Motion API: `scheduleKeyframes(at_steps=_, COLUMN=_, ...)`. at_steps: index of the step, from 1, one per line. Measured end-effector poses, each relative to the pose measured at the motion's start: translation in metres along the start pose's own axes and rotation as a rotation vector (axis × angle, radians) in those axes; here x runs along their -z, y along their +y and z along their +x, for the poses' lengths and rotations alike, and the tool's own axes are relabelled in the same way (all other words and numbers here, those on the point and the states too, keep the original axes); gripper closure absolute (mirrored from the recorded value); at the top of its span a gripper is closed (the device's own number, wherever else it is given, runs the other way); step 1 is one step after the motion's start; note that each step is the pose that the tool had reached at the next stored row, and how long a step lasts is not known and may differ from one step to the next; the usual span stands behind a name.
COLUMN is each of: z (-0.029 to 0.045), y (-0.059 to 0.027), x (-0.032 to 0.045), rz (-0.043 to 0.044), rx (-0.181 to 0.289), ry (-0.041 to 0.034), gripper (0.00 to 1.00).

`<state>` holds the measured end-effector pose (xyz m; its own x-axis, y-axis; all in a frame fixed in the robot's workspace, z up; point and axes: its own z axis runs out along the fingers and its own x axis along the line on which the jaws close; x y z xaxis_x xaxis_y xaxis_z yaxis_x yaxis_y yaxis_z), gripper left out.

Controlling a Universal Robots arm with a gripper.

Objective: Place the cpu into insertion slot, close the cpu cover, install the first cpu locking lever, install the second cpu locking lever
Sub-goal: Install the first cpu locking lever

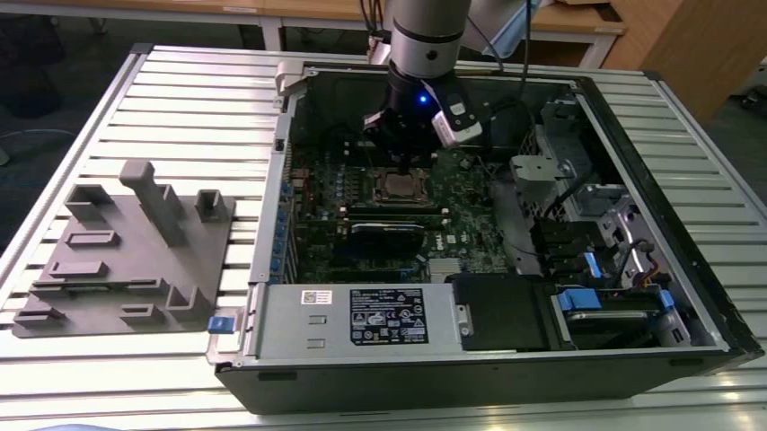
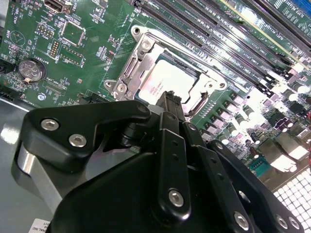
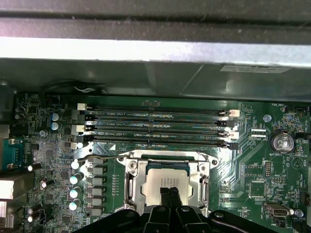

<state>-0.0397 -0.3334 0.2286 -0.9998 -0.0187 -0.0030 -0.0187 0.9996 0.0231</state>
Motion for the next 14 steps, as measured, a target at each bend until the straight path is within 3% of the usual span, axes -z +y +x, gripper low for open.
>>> scheduleKeyframes(at_steps=14, z=0.0000, y=0.0001, x=0.0063, rz=0.0001, rx=0.000, ry=0.0000, gripper=0.89)
